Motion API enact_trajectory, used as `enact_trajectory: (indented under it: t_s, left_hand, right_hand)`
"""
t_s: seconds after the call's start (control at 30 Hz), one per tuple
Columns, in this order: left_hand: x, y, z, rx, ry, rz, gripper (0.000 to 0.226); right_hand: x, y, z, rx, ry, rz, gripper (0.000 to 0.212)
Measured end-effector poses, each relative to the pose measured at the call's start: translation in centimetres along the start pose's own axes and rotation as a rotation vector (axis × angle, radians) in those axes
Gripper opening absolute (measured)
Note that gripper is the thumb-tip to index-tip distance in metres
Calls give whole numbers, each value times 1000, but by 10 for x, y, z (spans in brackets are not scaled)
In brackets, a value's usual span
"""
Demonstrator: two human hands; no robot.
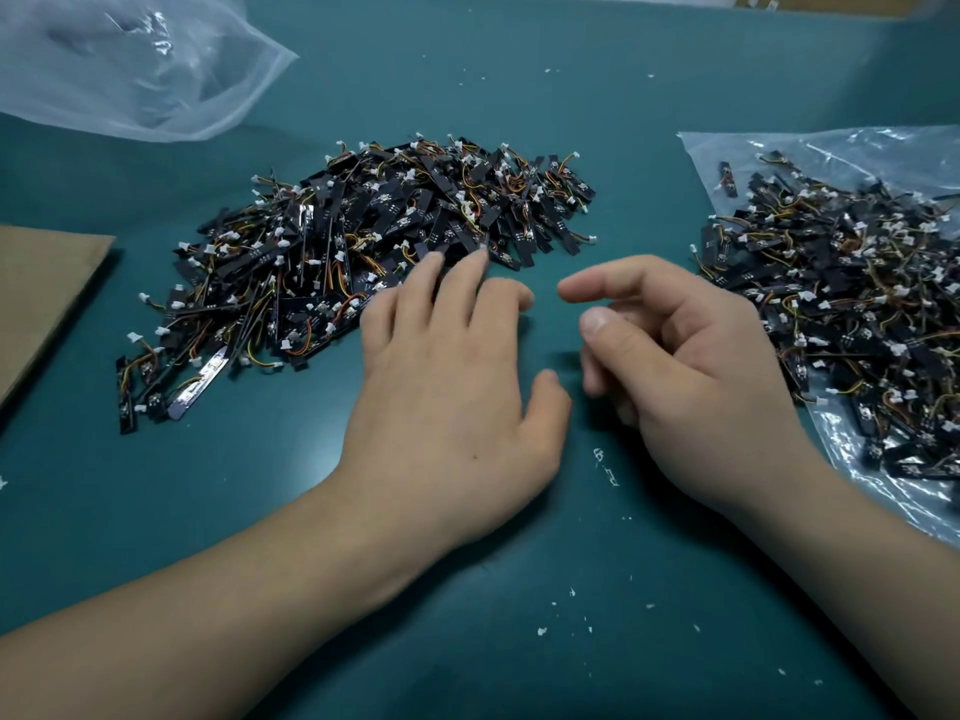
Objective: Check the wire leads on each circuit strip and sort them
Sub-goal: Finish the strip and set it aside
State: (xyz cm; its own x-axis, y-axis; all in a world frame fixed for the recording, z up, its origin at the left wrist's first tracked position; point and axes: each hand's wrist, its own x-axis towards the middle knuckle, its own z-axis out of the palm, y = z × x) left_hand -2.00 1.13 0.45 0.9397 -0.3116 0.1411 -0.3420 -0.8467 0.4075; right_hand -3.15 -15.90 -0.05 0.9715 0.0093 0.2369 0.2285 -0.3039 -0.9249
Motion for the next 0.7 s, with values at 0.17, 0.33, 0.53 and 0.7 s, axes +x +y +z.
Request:
enact_trajectory:
  t_s: [0.17,0.33,0.53,0.7]
  left_hand:
    - [-3,1,0,154,-55,74,50]
    - [-1,0,0,-25,-5,198,25]
    - [0,-3,-1,-424,157,134,46]
    - [5,-6,2,-342,64,-4,56]
  right_hand:
    - [-1,-1,2,-8,-47,0,16]
    - [0,-1,1,0,-2,-14,16]
    - [-1,-1,-1,-128,191,-49,15]
    - [0,0,1,-391,96,22,24]
